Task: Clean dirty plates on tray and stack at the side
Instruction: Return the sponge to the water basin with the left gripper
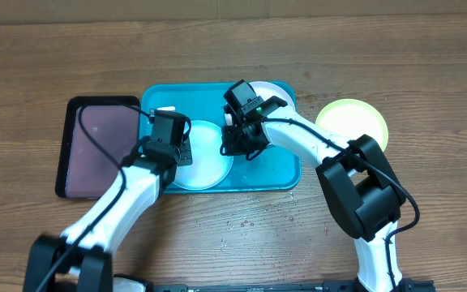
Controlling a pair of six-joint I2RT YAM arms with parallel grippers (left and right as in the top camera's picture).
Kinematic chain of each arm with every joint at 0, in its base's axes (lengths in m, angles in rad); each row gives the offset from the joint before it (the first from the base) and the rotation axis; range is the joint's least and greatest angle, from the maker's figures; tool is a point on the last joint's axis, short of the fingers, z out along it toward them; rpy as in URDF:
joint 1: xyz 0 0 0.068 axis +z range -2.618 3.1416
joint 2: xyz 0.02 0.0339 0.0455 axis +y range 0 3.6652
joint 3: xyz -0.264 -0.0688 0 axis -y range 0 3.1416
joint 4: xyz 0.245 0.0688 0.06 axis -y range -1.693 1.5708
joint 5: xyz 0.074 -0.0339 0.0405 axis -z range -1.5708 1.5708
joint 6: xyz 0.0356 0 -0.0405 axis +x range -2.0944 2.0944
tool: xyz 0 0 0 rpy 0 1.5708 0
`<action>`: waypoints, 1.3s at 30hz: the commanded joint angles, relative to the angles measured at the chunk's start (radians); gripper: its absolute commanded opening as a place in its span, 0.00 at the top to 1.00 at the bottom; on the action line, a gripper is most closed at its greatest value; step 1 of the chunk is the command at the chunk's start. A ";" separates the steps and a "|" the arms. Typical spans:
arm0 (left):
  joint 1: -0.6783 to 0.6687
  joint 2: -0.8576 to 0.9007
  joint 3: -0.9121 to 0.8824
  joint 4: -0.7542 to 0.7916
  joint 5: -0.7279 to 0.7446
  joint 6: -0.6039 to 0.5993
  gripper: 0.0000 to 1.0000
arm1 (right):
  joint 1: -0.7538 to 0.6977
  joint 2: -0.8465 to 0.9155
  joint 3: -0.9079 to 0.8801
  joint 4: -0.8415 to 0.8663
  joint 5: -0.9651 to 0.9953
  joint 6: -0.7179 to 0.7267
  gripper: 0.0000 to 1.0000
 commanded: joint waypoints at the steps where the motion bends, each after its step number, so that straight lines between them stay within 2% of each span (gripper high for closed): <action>1: 0.023 -0.085 0.010 -0.011 0.047 -0.010 0.96 | 0.005 -0.025 -0.016 -0.003 0.007 -0.011 0.89; 5: 0.070 -0.123 0.010 -0.024 0.162 0.075 0.96 | 0.005 -0.025 -0.016 -0.010 0.006 -0.010 0.88; 11: 0.179 -0.126 0.010 -0.077 0.174 0.076 0.96 | 0.005 -0.025 -0.016 -0.045 -0.036 -0.006 0.87; 14: 0.256 -0.126 0.010 -0.077 0.192 0.080 0.96 | 0.010 -0.025 -0.016 -0.053 -0.058 -0.007 0.93; 19: 0.354 -0.126 0.010 -0.077 0.312 0.211 0.96 | 0.023 -0.025 -0.016 -0.029 -0.057 -0.011 0.96; 24: 0.402 -0.104 0.010 -0.077 0.308 0.260 0.96 | 0.023 -0.035 0.016 -0.024 -0.047 -0.045 0.96; 32: 0.464 -0.015 0.010 -0.028 0.387 0.341 0.96 | 0.035 -0.162 0.038 -0.044 0.204 -0.045 0.96; 39: 0.496 0.069 0.010 0.057 0.404 0.385 0.96 | 0.093 -0.257 0.038 -0.044 0.536 -0.095 0.96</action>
